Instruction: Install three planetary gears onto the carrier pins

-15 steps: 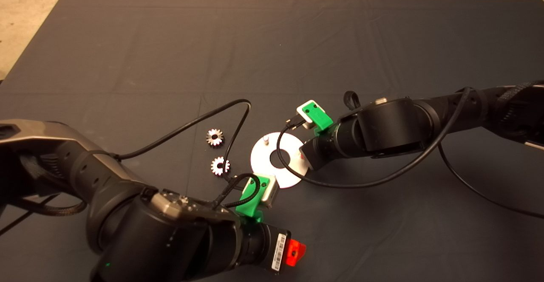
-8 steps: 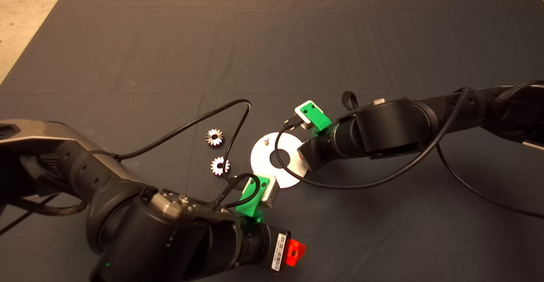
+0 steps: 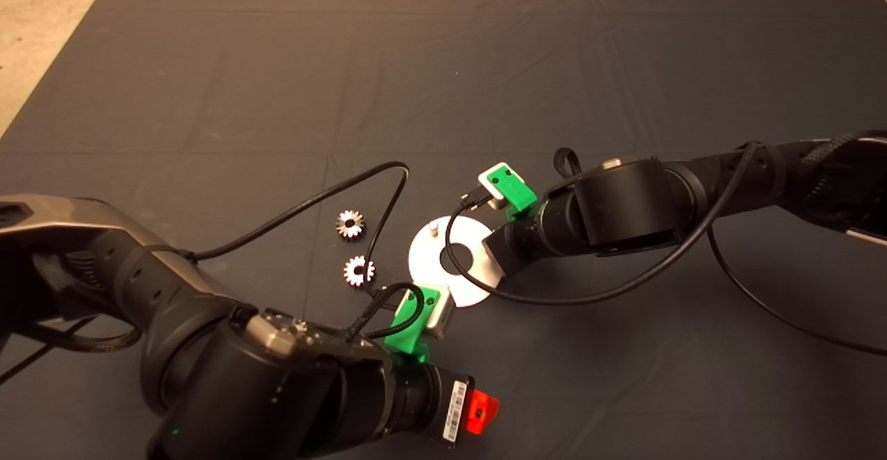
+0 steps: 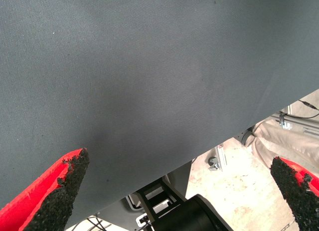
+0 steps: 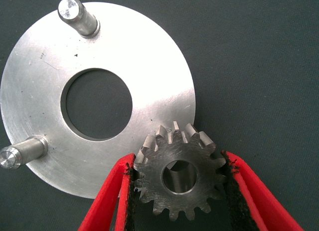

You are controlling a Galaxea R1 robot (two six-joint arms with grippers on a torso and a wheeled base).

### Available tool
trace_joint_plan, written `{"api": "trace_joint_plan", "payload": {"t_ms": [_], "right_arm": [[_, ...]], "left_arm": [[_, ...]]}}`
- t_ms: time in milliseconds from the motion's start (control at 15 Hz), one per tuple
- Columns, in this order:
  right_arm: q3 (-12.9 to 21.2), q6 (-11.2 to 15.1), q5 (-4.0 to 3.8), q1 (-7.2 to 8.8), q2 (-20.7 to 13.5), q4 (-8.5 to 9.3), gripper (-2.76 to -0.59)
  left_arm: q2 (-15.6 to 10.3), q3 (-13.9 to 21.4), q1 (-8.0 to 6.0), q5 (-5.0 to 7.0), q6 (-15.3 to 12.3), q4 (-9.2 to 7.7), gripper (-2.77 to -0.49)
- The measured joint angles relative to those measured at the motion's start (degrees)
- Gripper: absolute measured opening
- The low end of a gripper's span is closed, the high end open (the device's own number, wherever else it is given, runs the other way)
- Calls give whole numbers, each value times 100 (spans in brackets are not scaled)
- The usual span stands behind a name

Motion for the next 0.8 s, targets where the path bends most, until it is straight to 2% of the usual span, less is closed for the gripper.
{"api": "trace_joint_plan", "payload": {"t_ms": [600, 800], "right_arm": [[-94, 0, 22, -3, 96, 0, -236], [-171, -2, 10, -135, 142, -4, -237]], "left_arm": [[13, 0, 0, 0, -2, 0, -62], [13, 0, 0, 2, -2, 0, -62]]}}
